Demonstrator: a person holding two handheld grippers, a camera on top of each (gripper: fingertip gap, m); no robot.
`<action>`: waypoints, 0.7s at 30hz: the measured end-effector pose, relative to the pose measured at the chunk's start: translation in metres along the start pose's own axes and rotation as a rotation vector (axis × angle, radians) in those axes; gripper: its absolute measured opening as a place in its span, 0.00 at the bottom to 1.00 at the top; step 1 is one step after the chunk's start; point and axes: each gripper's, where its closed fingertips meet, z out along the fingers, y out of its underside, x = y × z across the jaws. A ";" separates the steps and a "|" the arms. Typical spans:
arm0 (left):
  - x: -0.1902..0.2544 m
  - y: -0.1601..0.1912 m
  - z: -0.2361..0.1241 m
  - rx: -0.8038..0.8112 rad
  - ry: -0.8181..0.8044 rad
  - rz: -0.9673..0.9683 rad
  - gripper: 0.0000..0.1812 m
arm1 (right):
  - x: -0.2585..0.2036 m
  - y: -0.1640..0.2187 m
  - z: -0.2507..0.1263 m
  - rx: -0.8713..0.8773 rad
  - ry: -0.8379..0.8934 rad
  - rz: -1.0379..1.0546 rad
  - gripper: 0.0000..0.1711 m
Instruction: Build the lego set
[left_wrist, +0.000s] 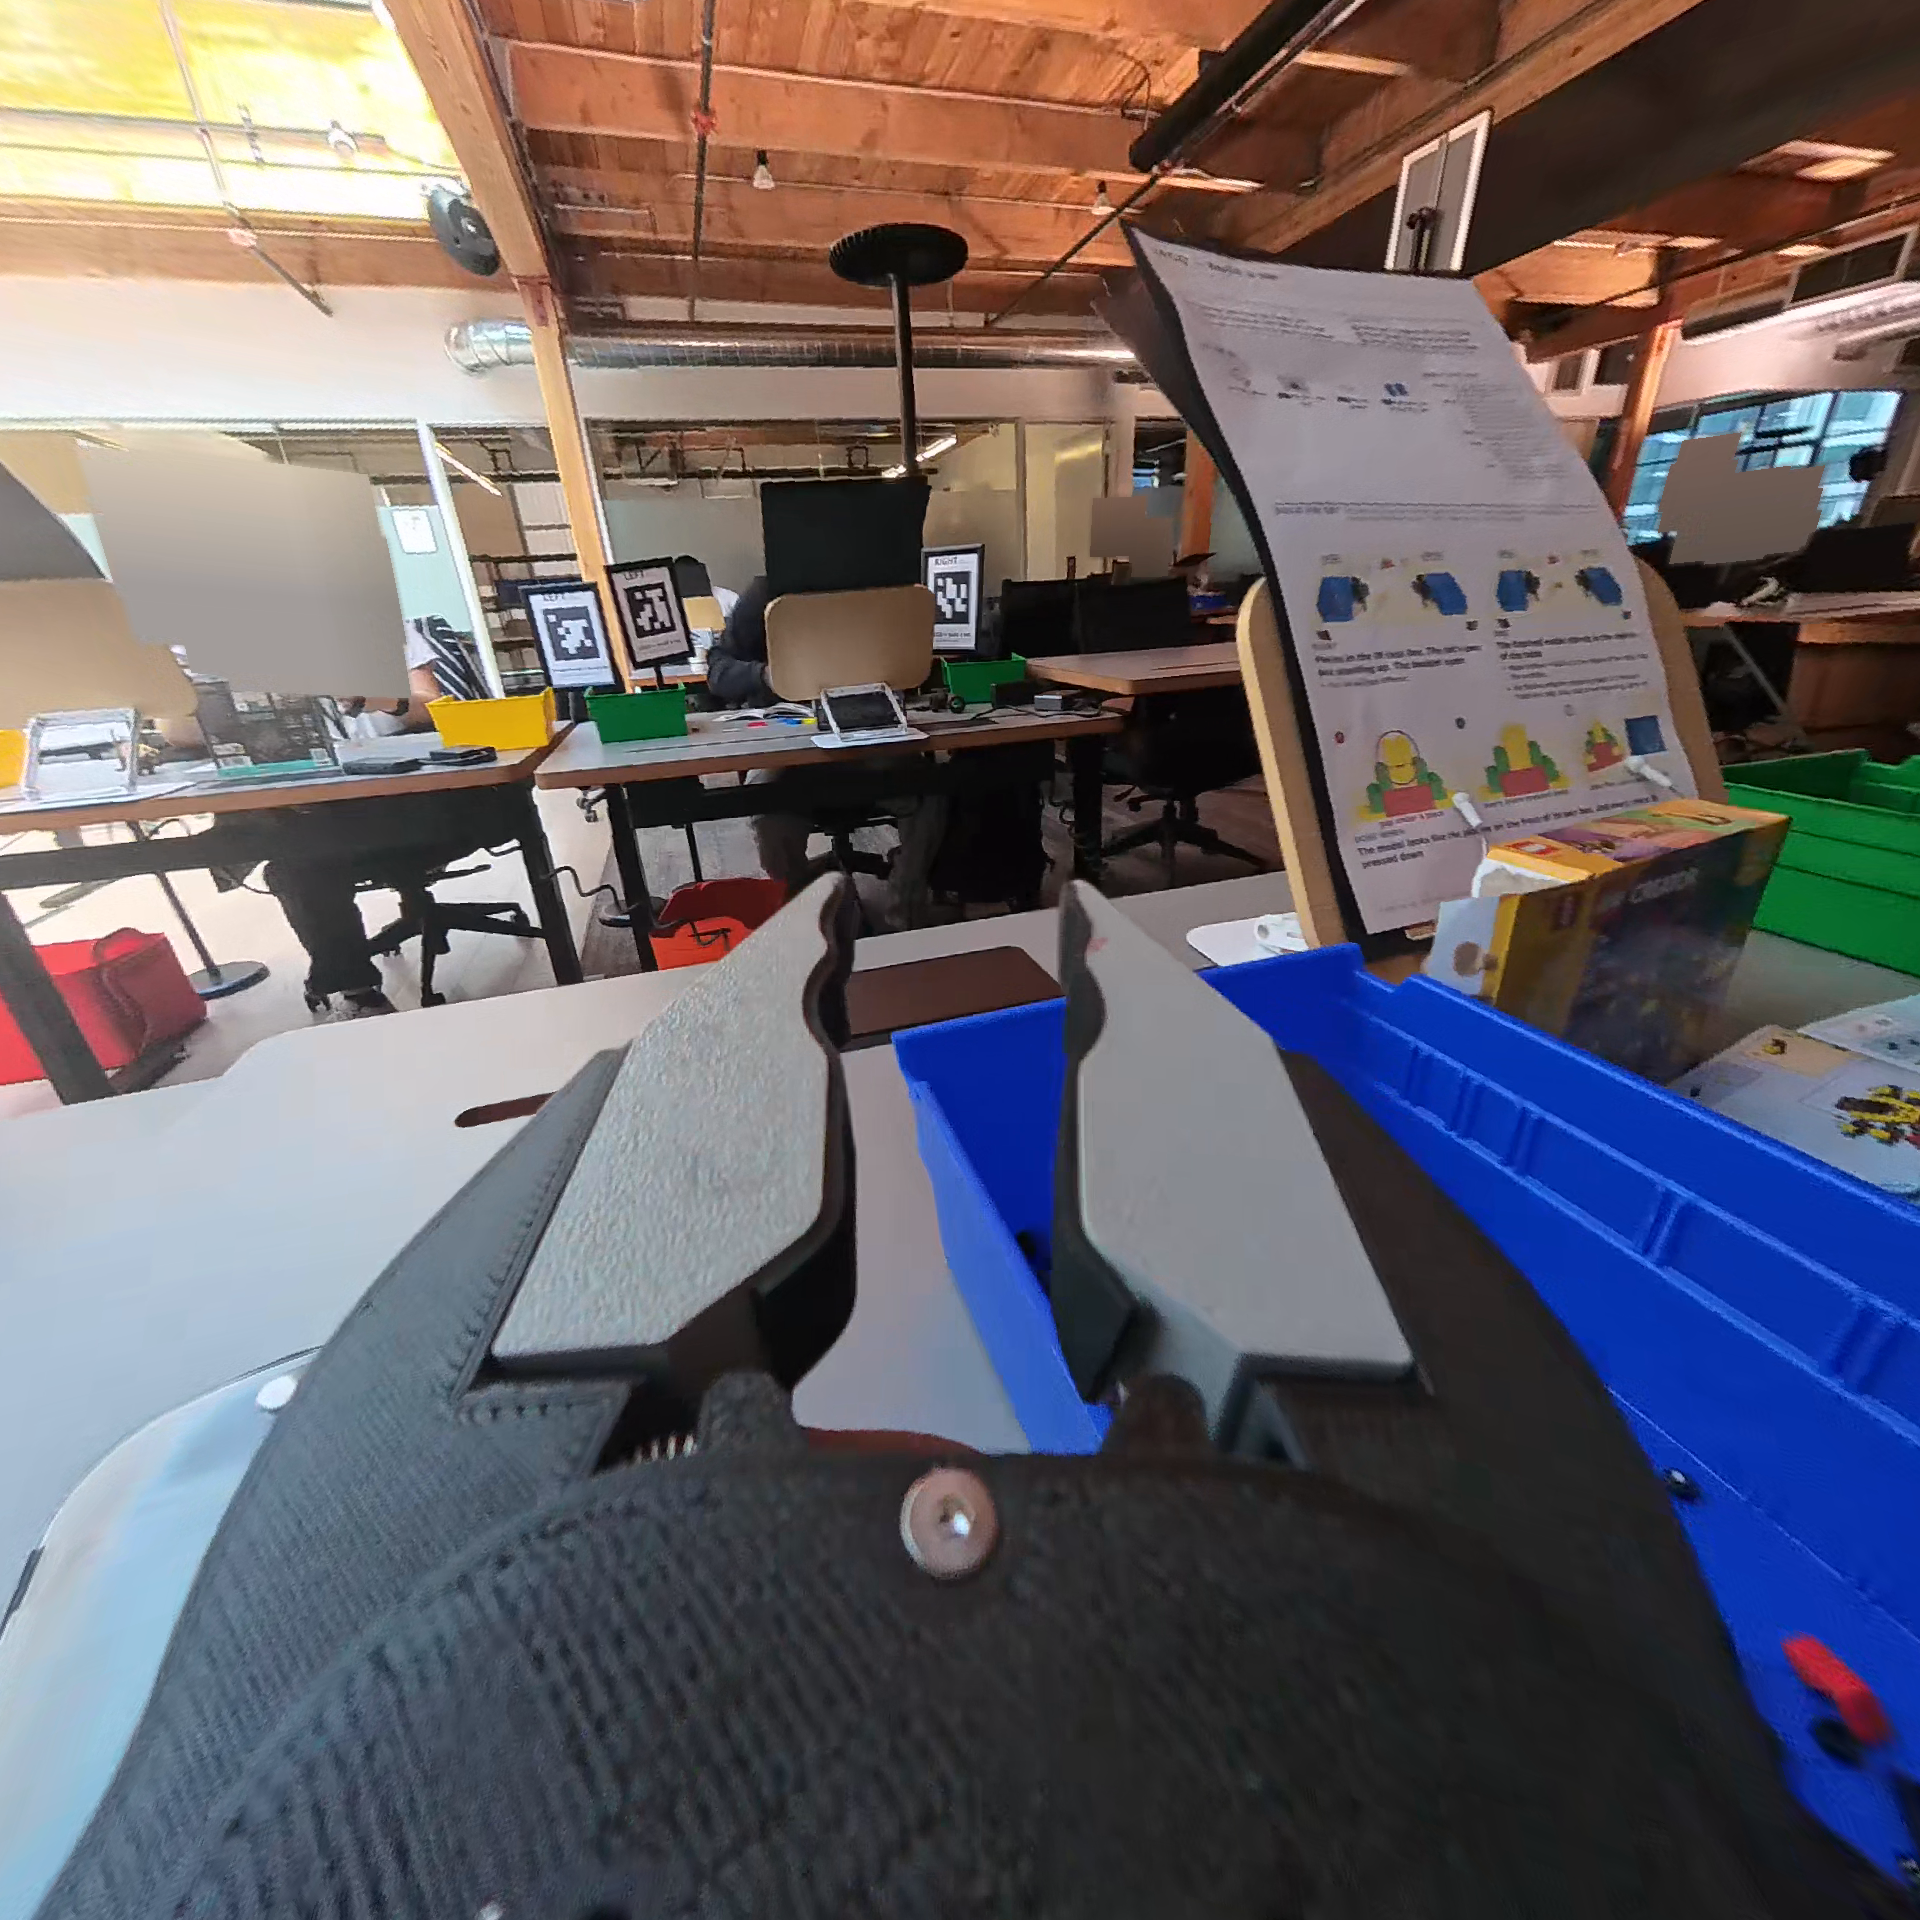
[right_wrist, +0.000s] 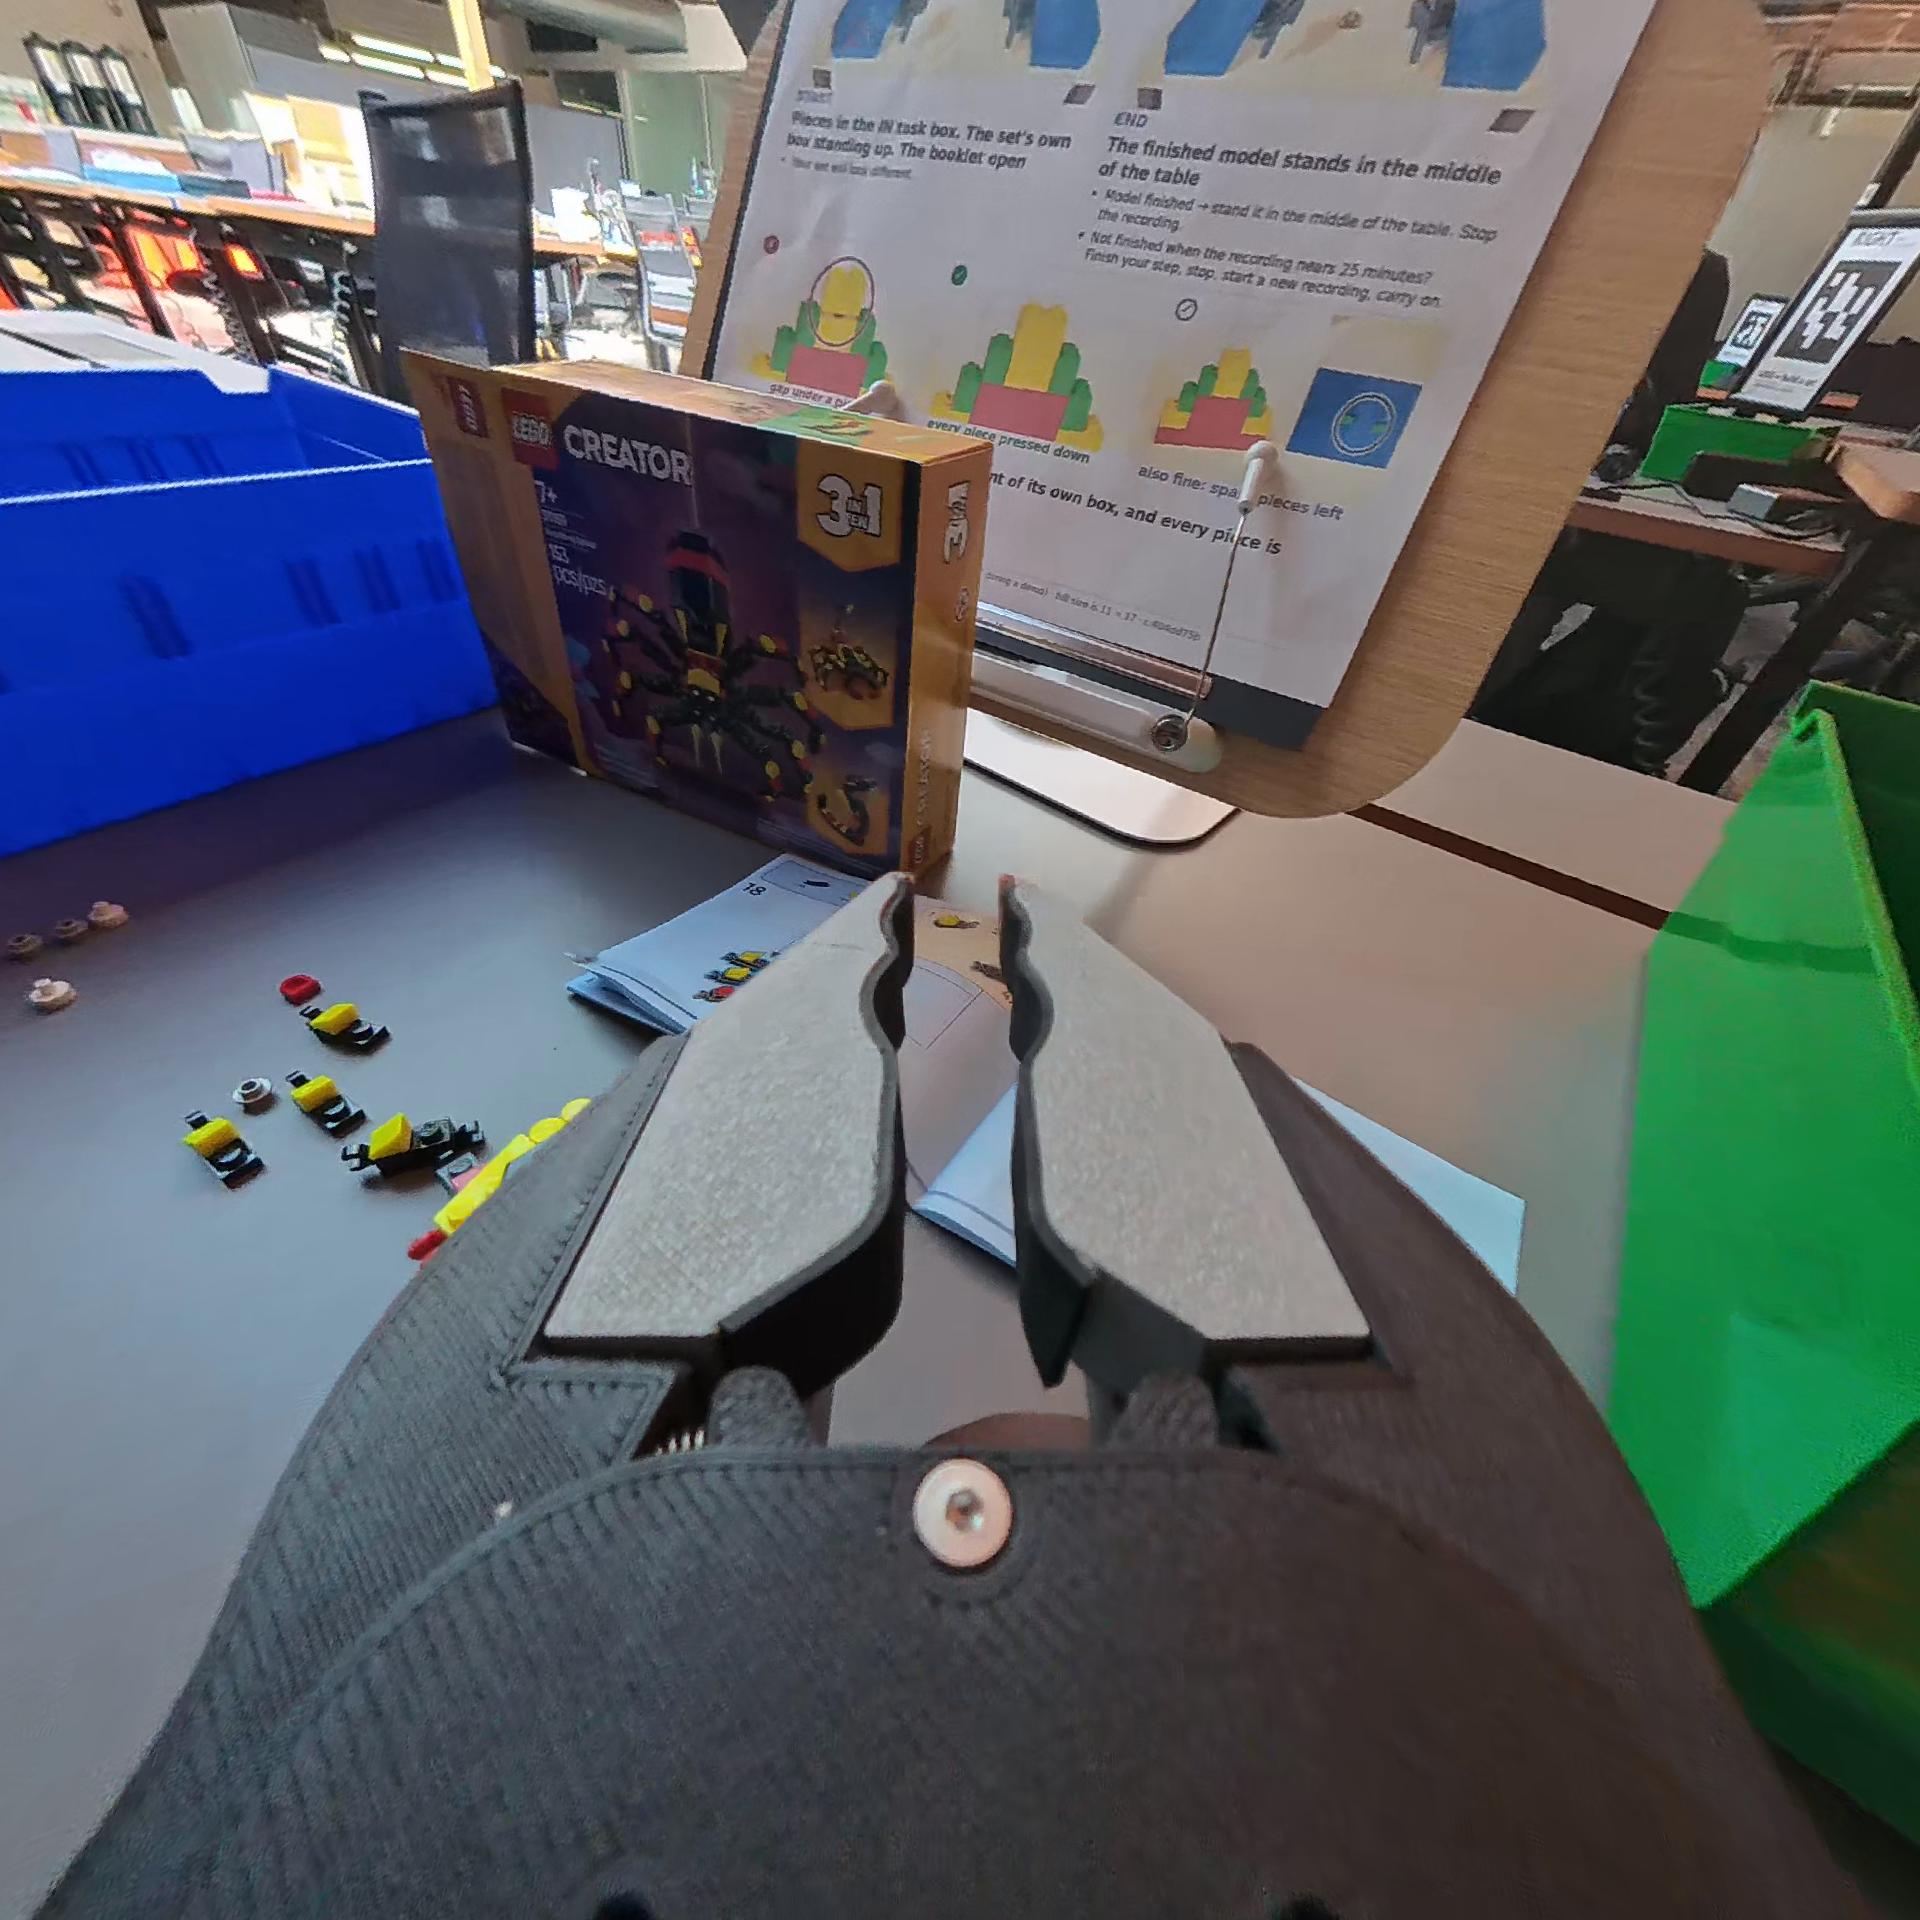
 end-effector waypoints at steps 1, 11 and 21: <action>0.007 0.002 -0.001 -0.013 0.042 0.017 0.20 | -0.003 -0.001 0.001 0.001 -0.010 -0.001 0.07; 0.154 0.032 -0.049 -0.402 0.750 0.453 0.08 | -0.012 0.003 0.007 -0.026 -0.034 -0.057 0.07; 0.192 0.147 -0.062 -1.076 1.052 0.724 0.09 | -0.027 0.005 0.005 -0.044 -0.091 -0.096 0.07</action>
